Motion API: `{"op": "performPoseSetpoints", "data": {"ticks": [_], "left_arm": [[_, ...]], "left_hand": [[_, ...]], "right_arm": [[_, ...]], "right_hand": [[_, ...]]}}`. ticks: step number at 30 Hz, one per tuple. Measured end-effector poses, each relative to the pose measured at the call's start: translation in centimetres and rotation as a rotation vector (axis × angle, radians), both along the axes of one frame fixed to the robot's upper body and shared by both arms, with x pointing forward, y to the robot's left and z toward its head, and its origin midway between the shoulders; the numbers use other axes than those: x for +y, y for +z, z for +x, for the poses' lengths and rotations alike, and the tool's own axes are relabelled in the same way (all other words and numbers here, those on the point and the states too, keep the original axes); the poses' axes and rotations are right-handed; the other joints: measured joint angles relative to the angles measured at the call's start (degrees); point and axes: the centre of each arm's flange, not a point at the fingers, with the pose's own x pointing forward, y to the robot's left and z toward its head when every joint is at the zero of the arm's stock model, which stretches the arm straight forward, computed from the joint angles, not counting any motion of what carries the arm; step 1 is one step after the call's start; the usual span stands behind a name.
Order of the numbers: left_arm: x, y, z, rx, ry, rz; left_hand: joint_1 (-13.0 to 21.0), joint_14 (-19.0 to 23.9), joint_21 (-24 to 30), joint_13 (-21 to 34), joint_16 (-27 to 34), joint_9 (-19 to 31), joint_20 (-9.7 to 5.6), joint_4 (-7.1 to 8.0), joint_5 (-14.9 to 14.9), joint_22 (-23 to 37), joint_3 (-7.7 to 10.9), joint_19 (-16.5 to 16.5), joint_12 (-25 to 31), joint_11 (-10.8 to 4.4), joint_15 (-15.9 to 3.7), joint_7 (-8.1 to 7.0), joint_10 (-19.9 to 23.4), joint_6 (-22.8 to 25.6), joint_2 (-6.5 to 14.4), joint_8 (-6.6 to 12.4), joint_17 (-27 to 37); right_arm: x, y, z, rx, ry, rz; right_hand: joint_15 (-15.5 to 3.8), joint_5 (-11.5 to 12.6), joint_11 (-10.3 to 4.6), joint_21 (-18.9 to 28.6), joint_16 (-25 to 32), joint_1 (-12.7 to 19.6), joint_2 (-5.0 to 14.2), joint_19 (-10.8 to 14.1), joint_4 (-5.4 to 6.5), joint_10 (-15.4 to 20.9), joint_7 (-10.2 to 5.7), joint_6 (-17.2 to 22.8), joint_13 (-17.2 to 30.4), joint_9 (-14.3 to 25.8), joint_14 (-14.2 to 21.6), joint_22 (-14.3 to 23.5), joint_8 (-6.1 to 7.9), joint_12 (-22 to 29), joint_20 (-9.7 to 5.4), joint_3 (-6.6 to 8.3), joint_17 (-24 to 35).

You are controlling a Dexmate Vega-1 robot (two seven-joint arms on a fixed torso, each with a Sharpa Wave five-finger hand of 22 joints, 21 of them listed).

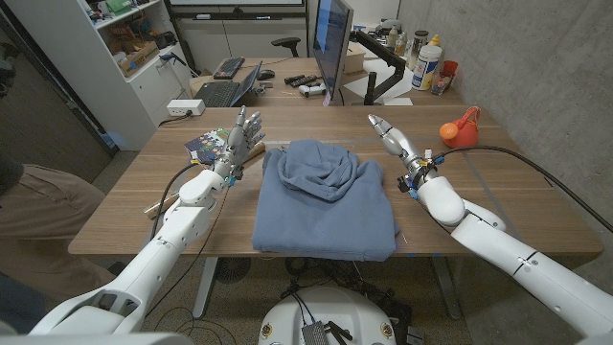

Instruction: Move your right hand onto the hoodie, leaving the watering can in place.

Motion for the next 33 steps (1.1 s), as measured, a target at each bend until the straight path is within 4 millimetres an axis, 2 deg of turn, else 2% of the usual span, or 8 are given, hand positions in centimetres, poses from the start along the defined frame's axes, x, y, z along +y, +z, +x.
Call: {"op": "performPoseSetpoints", "data": {"ticks": [13, 33], "left_arm": [[0.0, 0.1, -0.1, -0.005, 0.008, 0.014], [0.0, 0.8, -0.6, -0.036, 0.015, 0.027]], "left_hand": [[0.0, -0.29, 0.0, 0.0, 0.0, 0.0, 0.0, 0.01, 0.0, 0.0, 0.01, 0.0, 0.0, 0.0, -0.29, 0.0, 0.0, 0.0, 0.0, 0.0, 0.0], [0.0, -0.29, 0.0, 0.0, 0.0, 0.0, 0.0, -0.14, -0.23, 0.0, -0.14, 0.0, 0.0, 0.0, -0.29, 0.0, 0.0, 0.0, 0.0, 0.0, 0.0]], "right_arm": [[0.6, 0.2, -1.3, -0.049, -0.036, -0.072], [3.0, 0.0, -3.0, -0.126, -0.085, -0.226]], "right_hand": [[-0.21, 0.0, -0.1, 0.0, 0.0, 0.23, 0.23, 0.0, 0.0, -0.11, -0.3, 0.31, 0.0, 0.0, -0.2, 0.0, 0.0, 0.0, 0.0, 0.0, 0.0], [-0.41, 0.23, -0.41, -0.44, 0.0, 0.24, 0.24, 0.01, -0.24, -0.41, -0.3, 0.3, 0.0, 0.0, -0.41, 0.0, 0.0, 0.0, 0.0, 0.24, 0.0]]}}
